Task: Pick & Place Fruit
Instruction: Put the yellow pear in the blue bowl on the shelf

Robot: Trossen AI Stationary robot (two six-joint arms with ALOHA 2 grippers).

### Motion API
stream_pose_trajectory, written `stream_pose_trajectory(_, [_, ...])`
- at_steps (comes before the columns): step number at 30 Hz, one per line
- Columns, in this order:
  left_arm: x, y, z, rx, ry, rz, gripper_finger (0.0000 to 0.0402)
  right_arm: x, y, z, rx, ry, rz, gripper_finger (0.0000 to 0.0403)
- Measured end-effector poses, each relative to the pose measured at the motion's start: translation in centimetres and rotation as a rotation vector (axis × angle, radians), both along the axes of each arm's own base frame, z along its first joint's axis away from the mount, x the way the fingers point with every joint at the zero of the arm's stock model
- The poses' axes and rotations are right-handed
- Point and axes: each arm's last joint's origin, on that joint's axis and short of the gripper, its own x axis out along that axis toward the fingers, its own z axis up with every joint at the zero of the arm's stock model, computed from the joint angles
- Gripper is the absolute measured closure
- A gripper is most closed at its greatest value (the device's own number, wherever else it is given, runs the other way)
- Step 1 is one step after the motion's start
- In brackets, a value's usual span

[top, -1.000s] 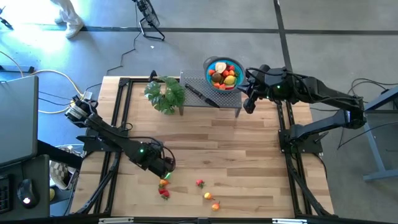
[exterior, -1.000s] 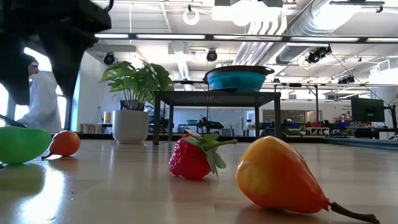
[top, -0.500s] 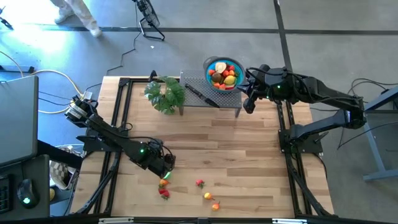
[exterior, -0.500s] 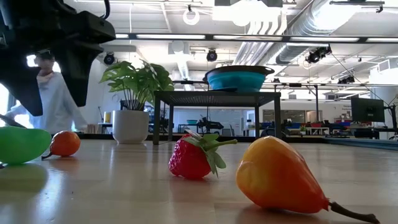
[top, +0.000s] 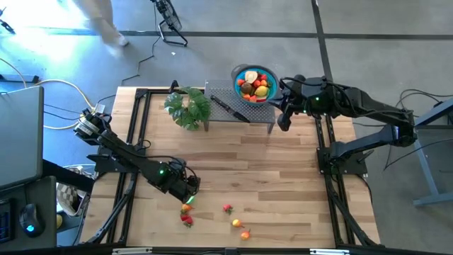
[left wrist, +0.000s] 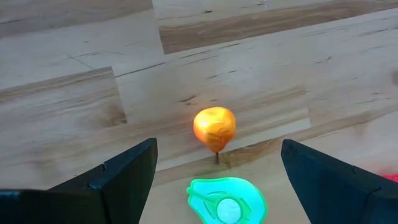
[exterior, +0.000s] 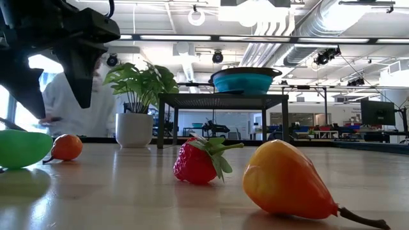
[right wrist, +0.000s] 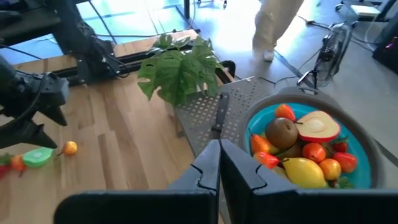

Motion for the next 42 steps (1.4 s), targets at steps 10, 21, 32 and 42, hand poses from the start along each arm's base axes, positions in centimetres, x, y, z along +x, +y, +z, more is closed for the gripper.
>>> stream_pose_trajectory(10, [0.0,0.1,-0.4,-0.003,-0.011,0.007,0.0066,0.0,0.0,0.0,0.009,-0.002,0.016,0.0399])
stream_pose_trajectory(21, [-0.3,0.2,-2.1,-0.041,-0.046,0.083,0.0066,0.0,0.0,0.0,0.008,-0.001,0.016,0.0399])
stream_pose_trajectory(32, [1.3,-0.7,-3.8,-0.075,-0.105,0.124,0.0066,0.0,0.0,0.0,0.008,-0.001,0.016,0.0399])
stream_pose_trajectory(42, [1.8,-1.0,-5.1,-0.077,-0.093,0.158,0.0066,0.0,0.0,0.0,0.008,-0.002,0.016,0.0399])
